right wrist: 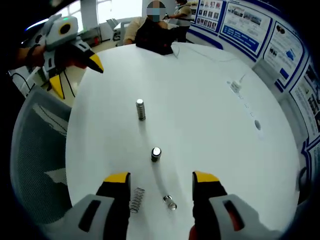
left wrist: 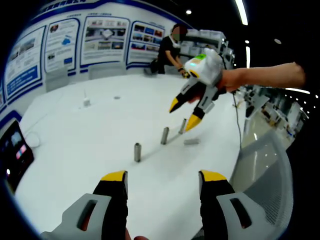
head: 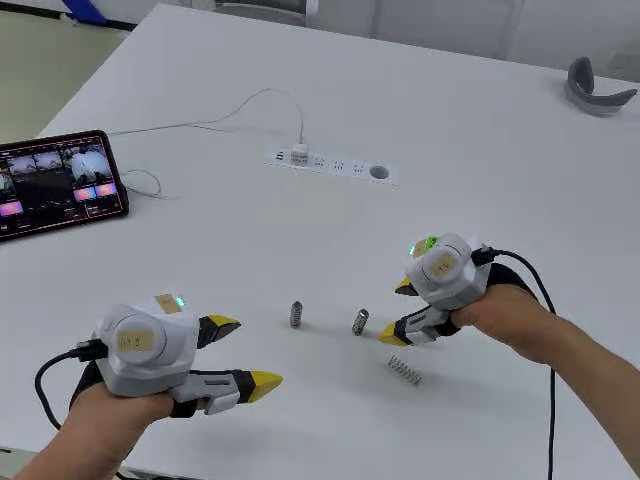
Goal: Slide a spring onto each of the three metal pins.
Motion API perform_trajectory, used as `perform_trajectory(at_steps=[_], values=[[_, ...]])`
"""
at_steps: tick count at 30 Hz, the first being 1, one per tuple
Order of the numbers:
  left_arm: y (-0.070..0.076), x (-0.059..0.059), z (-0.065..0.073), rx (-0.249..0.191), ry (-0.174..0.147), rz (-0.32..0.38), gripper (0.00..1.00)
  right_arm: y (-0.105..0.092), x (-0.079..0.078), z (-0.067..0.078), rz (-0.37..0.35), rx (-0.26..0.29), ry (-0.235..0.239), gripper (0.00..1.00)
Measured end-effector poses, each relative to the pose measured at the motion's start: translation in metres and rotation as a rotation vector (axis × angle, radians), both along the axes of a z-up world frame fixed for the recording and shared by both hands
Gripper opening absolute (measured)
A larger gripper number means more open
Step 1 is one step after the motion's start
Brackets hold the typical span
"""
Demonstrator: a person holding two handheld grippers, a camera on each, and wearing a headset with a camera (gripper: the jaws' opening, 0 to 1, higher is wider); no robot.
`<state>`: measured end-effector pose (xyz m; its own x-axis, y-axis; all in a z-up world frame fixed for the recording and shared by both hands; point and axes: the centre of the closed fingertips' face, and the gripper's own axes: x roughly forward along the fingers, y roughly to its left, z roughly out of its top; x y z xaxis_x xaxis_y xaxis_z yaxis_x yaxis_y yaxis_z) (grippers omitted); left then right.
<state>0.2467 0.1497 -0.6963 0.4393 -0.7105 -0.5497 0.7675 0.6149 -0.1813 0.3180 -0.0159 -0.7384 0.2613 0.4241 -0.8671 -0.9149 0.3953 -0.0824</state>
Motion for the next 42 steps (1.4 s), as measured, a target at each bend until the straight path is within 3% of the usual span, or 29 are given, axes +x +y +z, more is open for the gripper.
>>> perform_trajectory(at_steps=[14, 22, 26, 32, 36, 42], values=[[-0.011, 0.002, 0.002, -0.001, -0.003, -0.028, 0.6, -0.014, -0.02, 0.003, -0.068, 0.007, -0.037, 0.54], [-0.017, 0.004, 0.004, -0.005, -0.005, -0.035, 0.61, -0.02, -0.031, 0.006, -0.143, 0.058, -0.033, 0.55], [-0.02, 0.005, 0.002, -0.006, -0.004, -0.041, 0.61, -0.023, -0.034, 0.011, -0.226, 0.13, -0.032, 0.56], [-0.027, 0.004, 0.002, -0.004, -0.005, -0.056, 0.61, -0.036, -0.041, 0.013, -0.329, 0.195, -0.026, 0.58], [-0.032, 0.005, 0.001, -0.006, -0.003, -0.061, 0.61, -0.043, -0.044, 0.017, -0.441, 0.298, -0.03, 0.59], [-0.039, 0.006, 0.001, -0.004, 0.0, -0.074, 0.61, -0.057, -0.055, 0.011, -0.514, 0.346, -0.016, 0.61]])
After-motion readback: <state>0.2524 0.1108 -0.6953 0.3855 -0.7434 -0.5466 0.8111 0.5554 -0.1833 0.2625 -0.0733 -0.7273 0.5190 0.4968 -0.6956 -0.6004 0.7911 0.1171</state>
